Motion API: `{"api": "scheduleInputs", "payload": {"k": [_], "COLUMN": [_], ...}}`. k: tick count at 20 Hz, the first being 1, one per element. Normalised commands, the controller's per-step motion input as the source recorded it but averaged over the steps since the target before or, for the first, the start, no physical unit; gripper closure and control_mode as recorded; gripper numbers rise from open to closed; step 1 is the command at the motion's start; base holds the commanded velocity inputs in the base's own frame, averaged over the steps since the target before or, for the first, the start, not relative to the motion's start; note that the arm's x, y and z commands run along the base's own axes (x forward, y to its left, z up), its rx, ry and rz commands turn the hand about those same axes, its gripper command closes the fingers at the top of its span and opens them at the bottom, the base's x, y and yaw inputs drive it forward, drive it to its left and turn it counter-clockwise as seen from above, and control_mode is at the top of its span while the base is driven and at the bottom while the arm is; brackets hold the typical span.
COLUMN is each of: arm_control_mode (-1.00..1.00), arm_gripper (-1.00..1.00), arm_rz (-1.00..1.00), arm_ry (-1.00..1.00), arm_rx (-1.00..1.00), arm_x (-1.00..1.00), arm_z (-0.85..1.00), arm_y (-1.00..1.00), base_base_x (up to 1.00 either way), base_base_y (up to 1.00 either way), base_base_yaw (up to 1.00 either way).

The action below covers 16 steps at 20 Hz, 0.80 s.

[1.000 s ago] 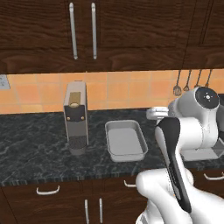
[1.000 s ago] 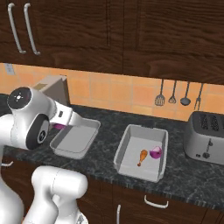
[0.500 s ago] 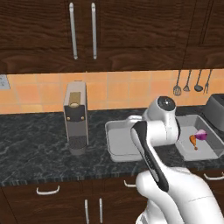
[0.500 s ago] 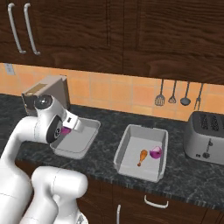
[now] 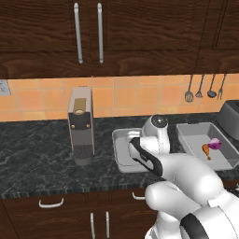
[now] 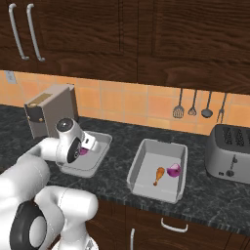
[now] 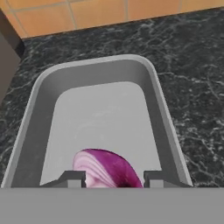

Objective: Place one onion and one chicken drumstick in each tupperware on the nearby counter, to pack two identical lunches.

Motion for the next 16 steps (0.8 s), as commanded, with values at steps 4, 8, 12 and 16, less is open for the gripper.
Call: {"api": "scheduleInputs", "payload": {"k": [4, 8, 12, 16], "arm_control_mode": [-1.00, -1.00, -1.00, -1.00], "arm_gripper": [-1.00, -1.00, -1.00, -1.00], "arm_rz": [0.00, -0.01, -0.06, -0.08], "arm_ry": [0.00, 0.00, -0.01, -0.01], "arm_rx": [0.00, 0.01, 0.00, 0.00], "arm_x": [0.00, -0.17, -0.92, -1.00], "arm_z": [0.16, 0.74, 1.00, 1.00], "arm_y": [0.00, 0.00, 0.00, 0.00], "base_base_x": [0.00, 0.00, 0.00, 0.00], "base_base_y": [0.00, 0.00, 0.00, 0.00], "base_base_yaw": [0.00, 0.00, 0.00, 0.00]}}
